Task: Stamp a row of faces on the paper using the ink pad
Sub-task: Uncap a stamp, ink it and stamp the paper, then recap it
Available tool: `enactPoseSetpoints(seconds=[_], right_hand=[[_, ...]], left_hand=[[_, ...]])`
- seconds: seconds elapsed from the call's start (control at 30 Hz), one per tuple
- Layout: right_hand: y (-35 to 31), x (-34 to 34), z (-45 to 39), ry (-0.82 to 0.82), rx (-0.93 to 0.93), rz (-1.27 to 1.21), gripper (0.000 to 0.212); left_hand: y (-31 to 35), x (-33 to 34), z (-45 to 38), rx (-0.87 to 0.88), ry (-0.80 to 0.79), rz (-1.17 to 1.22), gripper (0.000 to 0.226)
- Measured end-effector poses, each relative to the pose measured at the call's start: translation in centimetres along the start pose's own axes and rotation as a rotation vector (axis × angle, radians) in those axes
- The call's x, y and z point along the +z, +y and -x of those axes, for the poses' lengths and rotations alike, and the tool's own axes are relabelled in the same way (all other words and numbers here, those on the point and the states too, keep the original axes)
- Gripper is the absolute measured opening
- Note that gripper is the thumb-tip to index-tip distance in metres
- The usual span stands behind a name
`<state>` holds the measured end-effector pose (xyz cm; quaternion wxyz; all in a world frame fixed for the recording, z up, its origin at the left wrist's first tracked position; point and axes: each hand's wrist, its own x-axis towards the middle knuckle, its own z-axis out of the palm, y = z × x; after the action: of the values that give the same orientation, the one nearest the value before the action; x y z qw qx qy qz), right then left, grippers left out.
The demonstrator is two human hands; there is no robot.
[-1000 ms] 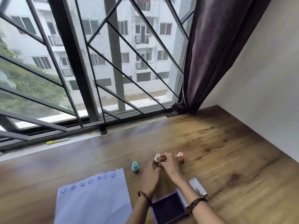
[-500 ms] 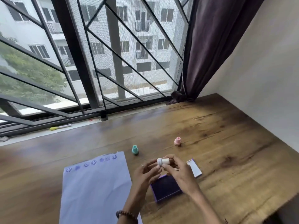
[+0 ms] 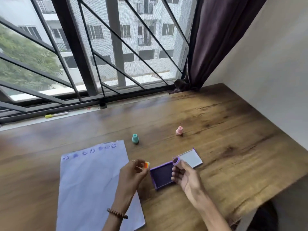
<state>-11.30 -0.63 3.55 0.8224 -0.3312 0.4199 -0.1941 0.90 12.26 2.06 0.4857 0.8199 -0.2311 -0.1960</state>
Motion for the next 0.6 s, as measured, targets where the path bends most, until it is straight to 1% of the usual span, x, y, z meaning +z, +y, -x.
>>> enactPoseSetpoints(seconds=[0.07, 0.13, 0.2, 0.3, 0.37, 0.4, 0.47, 0.6], right_hand=[[-0.5, -0.8, 0.3, -0.005, 0.034, -0.054, 0.026], [-0.8, -1.5, 0.4, 0.015, 0.017, 0.014, 0.023], [-1.1, -1.8, 0.5, 0.038, -0.055, 0.232, 0.020], [-0.9, -1.6, 1.1, 0.032, -0.227, 0.707, 0.014], [-0.3, -1.1, 1.7, 0.060, -0.362, 1.037, 0.004], [0.2, -0.8, 1.9, 0.061, -0.421, 1.151, 0.001], [1.2, -0.2, 2.4, 0.012, -0.516, 1.298, 0.008], [2.7, 0.9, 2.9, -0.078, -0.622, 1.547, 0.018]], left_hand=[[-0.8, -0.1, 0.3, 0.059, 0.006, -0.089, 0.007], [-1.2, 0.2, 0.4, 0.076, -0.004, -0.116, 0.016], [-1.4, 0.5, 0.4, 0.076, -0.056, -0.144, 0.033], [-1.7, 0.6, 0.3, 0.090, -0.166, -0.178, 0.060], [-2.0, 0.5, 0.4, 0.103, -0.252, -0.271, 0.074], [-2.2, 0.6, 0.6, 0.113, -0.289, -0.339, 0.079], [-2.6, 0.8, 1.0, 0.147, -0.312, -0.416, 0.085], [-3.0, 1.3, 1.5, 0.191, -0.251, -0.404, 0.079]])
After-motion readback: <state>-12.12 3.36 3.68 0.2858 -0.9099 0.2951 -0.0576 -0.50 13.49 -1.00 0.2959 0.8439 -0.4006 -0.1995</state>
